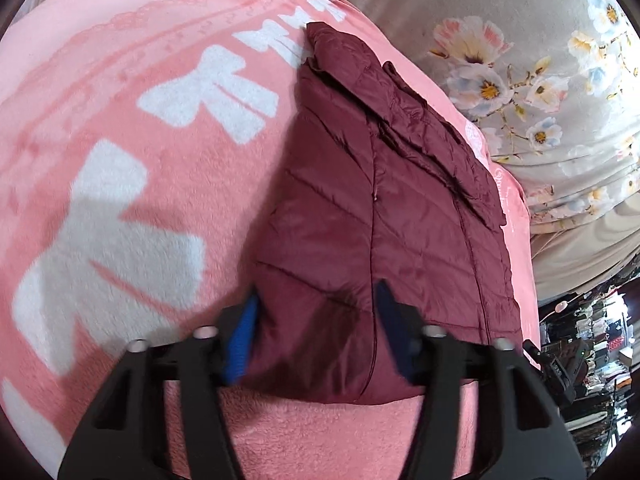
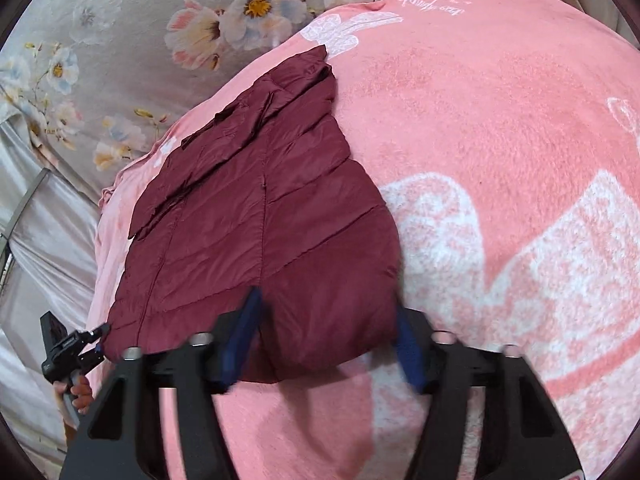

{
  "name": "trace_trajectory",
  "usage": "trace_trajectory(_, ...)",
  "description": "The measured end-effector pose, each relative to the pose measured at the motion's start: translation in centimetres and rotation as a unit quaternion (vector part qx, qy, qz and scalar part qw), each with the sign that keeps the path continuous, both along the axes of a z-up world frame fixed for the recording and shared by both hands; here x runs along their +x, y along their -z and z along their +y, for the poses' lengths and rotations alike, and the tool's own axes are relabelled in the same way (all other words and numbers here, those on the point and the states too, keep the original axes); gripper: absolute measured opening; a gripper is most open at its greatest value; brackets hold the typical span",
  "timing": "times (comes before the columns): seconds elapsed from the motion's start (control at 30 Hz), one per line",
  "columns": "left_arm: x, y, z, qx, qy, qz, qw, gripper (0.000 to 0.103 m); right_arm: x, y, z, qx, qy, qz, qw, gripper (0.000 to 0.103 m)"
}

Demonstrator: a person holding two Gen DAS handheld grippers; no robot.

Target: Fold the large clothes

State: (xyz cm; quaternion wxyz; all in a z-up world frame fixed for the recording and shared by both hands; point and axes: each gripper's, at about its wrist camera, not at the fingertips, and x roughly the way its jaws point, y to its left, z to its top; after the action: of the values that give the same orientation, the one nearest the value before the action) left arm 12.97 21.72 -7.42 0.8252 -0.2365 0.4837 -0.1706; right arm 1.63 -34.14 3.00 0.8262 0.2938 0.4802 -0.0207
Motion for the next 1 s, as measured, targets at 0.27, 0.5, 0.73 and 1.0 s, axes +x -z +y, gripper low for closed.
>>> trace_trajectory(0.27, -2.8, -3.1, 0.8, -0.02, -0.001, -0.031, 0.9993, 0.005, -2.7, -3.9, -0.3, 0.023, 0.027, -0.063, 0.997, 0.005)
trace_trajectory(0.5, -9.0, -8.6, 2.6, -0.059, 0.0, -0.088, 0.9943, 0.003, -10.1, -11.4, 0.9, -0.024, 0.025, -0.154, 0.987, 0.004)
trace_trajectory(0.73, -17.7, -16.2, 6.6, -0.121, -0.028, -0.176, 0.9764, 0.003, -18.4, -20.9, 2.7, -0.066, 0.036, -0.286, 0.955, 0.003)
trace_trajectory(1.0, -20.5, -23.3, 6.2, -0.106, -0.044, -0.279, 0.9534, 0.004, -16.3, -25.0, 2.7, -0.068, 0.047, -0.335, 0.939, 0.003)
